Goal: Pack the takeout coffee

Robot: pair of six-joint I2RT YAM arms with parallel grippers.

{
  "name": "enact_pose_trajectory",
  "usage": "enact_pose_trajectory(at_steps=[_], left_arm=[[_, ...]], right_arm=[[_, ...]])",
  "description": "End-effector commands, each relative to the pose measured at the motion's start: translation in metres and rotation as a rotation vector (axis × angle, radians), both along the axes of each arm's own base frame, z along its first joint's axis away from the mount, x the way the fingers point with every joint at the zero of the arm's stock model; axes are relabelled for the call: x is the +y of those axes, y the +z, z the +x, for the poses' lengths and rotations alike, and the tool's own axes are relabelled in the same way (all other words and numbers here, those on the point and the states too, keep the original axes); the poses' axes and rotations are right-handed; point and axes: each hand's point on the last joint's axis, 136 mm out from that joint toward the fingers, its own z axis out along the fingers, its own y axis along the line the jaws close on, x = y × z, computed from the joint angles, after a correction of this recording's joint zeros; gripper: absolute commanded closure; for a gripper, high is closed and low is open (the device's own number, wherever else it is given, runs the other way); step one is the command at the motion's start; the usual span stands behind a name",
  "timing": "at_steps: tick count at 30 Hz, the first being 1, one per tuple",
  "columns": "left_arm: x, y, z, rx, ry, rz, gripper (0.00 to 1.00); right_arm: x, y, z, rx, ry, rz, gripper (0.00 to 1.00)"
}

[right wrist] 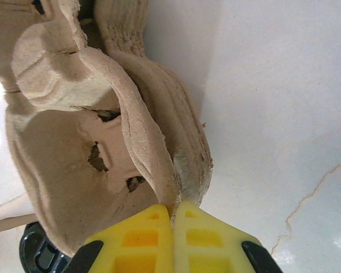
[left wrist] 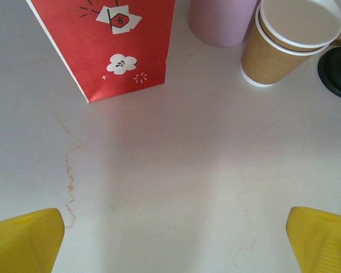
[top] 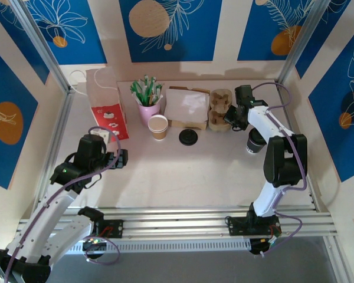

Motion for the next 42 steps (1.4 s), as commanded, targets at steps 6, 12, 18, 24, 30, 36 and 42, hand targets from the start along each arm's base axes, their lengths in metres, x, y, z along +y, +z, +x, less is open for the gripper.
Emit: enact_pose_trajectory(at_steps=[6,12,18,24,30,36,42], left_arm=[[0.001,-0.002,0.002,-0.003,-0.006,0.007,0.0],[0.001,-0.002,0.002,-0.002,-0.007,0.007,0.0],[0.001,-0.002,0.002,-0.001,-0.006,0.007,0.0],[0.001,-0.002,0.002,-0.003,-0.005,0.006,0.0],[0.001,-0.002,0.002,-0.003,-0.006,0.007,0.0],[0.001,-0.001,0.002,-0.006,-0.006,0.006,0.0],[0.001,0.0,0.001,-0.008,-0.007,0.005,0.0]], right_arm=[[0.006,0.039,0.006,-0.085,0.039,0.011,1.0],[0.013,0.058,0.007,-0.133,0.061,0.02,1.0],[0.015,0.082,0.006,-0.187,0.068,0.021,1.0],[0.019,0.098,0.003,-0.226,0.08,0.027,1.0],[0.028,0.12,0.0,-0.29,0.111,0.037,1.0],[0.035,0.143,-0.004,-0.346,0.136,0.044,1.0],[0.044,0.169,-0.015,-0.402,0.158,0.046,1.0]])
